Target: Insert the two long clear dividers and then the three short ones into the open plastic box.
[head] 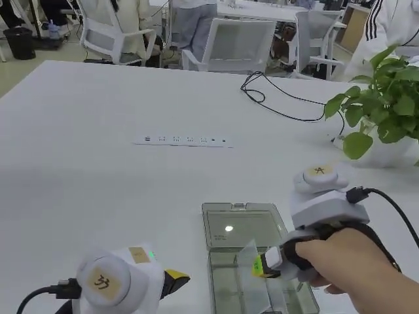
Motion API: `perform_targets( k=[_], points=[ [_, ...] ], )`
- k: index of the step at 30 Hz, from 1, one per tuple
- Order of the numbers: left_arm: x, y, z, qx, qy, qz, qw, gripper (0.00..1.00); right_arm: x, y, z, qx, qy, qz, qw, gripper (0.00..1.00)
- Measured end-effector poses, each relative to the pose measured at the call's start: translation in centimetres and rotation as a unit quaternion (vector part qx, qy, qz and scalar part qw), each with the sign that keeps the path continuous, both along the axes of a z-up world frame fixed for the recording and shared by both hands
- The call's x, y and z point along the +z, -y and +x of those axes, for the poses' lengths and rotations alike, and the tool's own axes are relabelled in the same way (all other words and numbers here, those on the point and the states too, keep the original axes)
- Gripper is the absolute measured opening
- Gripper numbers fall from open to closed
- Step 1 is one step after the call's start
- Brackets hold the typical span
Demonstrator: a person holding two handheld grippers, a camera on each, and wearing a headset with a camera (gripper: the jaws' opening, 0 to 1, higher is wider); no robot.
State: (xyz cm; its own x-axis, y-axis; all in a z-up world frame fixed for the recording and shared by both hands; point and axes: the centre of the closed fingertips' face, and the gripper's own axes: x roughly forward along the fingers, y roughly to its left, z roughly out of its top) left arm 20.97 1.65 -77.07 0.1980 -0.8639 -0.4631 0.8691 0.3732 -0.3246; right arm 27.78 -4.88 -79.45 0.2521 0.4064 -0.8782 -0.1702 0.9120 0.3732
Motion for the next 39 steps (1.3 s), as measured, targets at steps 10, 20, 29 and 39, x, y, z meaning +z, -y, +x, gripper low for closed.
perform_targets(
  k=[10,20,29,39],
  points=[
    [-0.14,-0.11,0.02,0.0,-0.002,0.002,1.0,0.98,0.07,-0.33,0.22,0.06,0.027,-0.059,0.996,0.07],
    [-0.29,-0.22,0.02,0.002,-0.004,0.003,1.0,0.97,-0.07,-0.75,0.33,0.103,0.039,-0.096,0.9893,0.07],
    [-0.43,-0.35,0.04,0.004,-0.006,0.004,1.0,0.97,-0.48,-0.98,0.27,0.101,0.031,-0.084,0.9908,0.07],
    [-0.31,-0.26,0.21,0.008,-0.007,0.0,0.9999,0.97,-0.19,-0.78,0.41,0.078,0.02,-0.06,0.9949,0.07]
  ],
)
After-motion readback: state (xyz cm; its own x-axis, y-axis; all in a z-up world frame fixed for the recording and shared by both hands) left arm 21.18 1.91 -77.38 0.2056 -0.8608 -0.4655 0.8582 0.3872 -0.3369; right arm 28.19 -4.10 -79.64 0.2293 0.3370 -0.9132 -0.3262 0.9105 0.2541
